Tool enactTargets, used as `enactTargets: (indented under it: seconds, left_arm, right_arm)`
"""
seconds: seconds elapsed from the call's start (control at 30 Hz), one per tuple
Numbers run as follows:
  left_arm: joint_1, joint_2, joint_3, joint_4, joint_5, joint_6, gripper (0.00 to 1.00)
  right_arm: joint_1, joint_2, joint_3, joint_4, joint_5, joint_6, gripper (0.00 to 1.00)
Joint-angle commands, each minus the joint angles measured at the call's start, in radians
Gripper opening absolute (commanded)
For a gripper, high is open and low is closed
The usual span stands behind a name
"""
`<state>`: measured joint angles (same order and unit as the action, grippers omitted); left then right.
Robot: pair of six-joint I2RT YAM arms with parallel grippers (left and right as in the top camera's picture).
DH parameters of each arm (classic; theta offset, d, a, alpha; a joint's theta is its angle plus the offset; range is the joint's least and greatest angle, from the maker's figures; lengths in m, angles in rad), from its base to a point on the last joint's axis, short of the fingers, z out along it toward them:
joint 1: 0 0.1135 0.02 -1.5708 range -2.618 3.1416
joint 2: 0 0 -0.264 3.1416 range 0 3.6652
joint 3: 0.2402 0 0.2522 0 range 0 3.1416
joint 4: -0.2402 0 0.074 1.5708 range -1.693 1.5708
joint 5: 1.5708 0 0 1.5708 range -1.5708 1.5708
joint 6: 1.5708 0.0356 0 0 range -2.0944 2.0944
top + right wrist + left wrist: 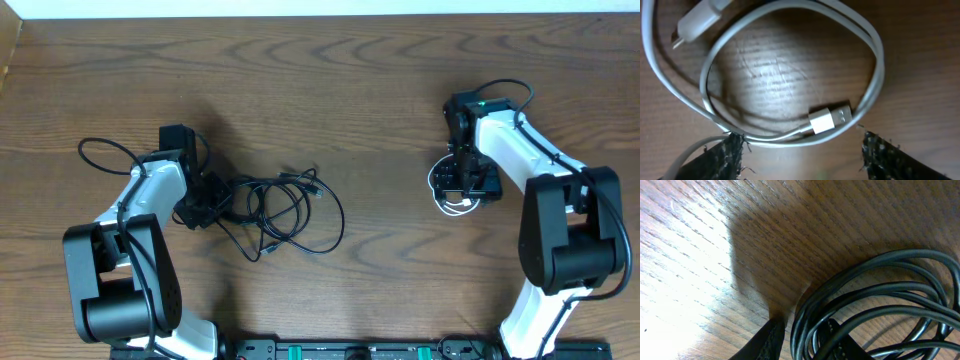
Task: Untangle cables
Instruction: 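Carry the white cable to the right side and lower it onto the table, then open the right gripper, release the white cable, and move it up-right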
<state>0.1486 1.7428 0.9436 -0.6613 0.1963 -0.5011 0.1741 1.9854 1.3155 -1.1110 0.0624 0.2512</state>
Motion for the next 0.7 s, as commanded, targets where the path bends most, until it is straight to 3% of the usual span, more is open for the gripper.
enactTargets:
  seconds: [0.0, 0.37, 0.5, 0.67]
  left_arm:
    - [0.012, 0.042, -0.04, -0.004, -0.072, -0.009, 0.3]
    - [0.012, 0.042, -0.04, -0.004, -0.072, -0.009, 0.3]
    - [0.012, 0.042, -0.04, -0.004, -0.072, -0.009, 0.3]
    - [0.012, 0.042, -0.04, -0.004, -0.072, -0.009, 0.3]
  right_arm:
    - [0.005, 0.013, -0.006, 0.007, -0.011, -0.005, 0.73]
    - [0.004, 0.013, -0.137, 0.155, -0.021, -0.005, 0.67]
    - [0.002, 0.013, -0.145, 0.186, -0.015, -0.006, 0.48]
    - [-0.019, 0.013, -0.145, 0.281, -0.009, -0.005, 0.1]
